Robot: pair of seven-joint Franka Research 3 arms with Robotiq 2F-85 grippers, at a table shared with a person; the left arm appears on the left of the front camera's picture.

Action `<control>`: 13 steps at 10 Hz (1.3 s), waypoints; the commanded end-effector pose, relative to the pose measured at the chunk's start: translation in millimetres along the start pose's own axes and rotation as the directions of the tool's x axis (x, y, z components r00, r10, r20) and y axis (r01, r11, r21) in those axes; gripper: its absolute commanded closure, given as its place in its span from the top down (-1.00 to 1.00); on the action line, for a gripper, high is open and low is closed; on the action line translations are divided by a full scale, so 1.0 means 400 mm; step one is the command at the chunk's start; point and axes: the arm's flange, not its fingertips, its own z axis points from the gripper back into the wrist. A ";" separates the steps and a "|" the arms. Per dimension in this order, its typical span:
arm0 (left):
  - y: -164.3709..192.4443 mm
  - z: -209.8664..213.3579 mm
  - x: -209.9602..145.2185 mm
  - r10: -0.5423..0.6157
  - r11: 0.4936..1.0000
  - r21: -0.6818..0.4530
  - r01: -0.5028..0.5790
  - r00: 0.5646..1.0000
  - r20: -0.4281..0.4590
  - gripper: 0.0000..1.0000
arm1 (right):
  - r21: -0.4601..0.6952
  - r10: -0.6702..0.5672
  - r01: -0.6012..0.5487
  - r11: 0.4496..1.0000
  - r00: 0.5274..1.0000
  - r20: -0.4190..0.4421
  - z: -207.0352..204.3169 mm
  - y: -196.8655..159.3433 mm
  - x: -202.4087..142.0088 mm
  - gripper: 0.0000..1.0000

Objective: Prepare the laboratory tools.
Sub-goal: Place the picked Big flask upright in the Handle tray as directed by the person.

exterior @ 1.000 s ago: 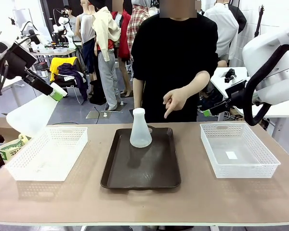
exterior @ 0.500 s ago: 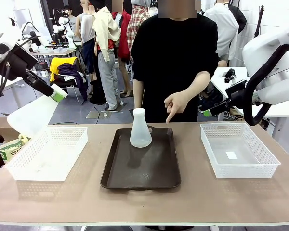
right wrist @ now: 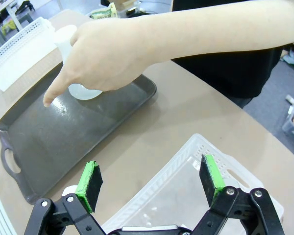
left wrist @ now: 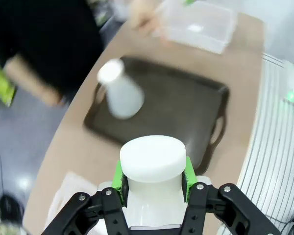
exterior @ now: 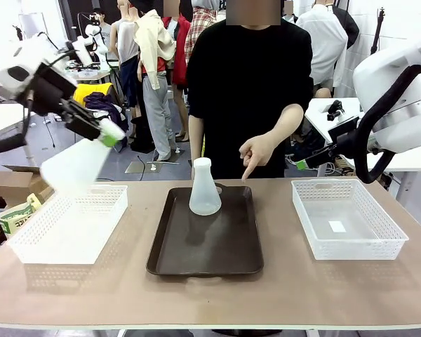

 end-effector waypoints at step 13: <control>0.065 -0.505 -0.170 -0.072 0.888 -0.275 0.369 0.702 0.708 -1.00 | 0.002 -0.010 0.010 1.000 1.000 -0.015 0.005 0.002 0.003 1.00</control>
